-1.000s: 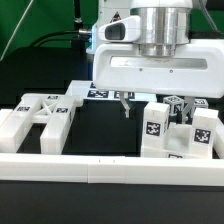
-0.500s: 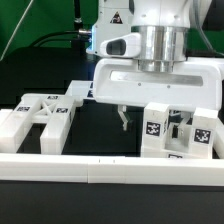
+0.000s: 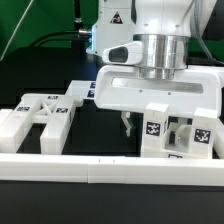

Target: Assemble chair

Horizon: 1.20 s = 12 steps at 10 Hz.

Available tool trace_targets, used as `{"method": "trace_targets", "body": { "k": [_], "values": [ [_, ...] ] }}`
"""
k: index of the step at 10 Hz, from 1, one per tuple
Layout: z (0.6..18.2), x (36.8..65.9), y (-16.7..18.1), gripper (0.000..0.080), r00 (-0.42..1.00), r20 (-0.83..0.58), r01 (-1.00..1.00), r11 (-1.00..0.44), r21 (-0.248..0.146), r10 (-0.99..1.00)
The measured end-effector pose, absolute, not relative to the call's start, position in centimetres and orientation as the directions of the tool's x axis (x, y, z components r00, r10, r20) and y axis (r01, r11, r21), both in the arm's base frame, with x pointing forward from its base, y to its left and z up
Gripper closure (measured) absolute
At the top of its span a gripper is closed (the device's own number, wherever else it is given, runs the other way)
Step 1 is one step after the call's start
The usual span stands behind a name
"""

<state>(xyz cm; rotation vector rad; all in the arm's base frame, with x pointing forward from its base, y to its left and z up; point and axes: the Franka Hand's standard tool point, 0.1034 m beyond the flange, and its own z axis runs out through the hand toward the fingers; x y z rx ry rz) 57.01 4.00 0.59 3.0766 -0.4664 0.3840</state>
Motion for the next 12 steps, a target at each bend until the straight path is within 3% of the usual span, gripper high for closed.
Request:
{"method": "trace_targets", "body": {
  "k": [1,2,3,7,12],
  "values": [
    [0.6,57.0,4.0,0.0413,0.926,0.241,-0.293,-0.956,-0.030,-0.291],
    [0.6,57.0,4.0,0.0413,0.926,0.241,-0.293,-0.956,-0.030,-0.291],
    [0.6,57.0,4.0,0.0501,0.926,0.242,-0.292,-0.956,-0.030,-0.291],
    [0.8,57.0,3.7,0.0501,0.928,0.235,-0.291,-0.956,-0.029,-0.290],
    [6.3,57.7,0.2,0.0501,0.941,0.153,-0.297,-0.953,-0.052,-0.302]
  ]
}}
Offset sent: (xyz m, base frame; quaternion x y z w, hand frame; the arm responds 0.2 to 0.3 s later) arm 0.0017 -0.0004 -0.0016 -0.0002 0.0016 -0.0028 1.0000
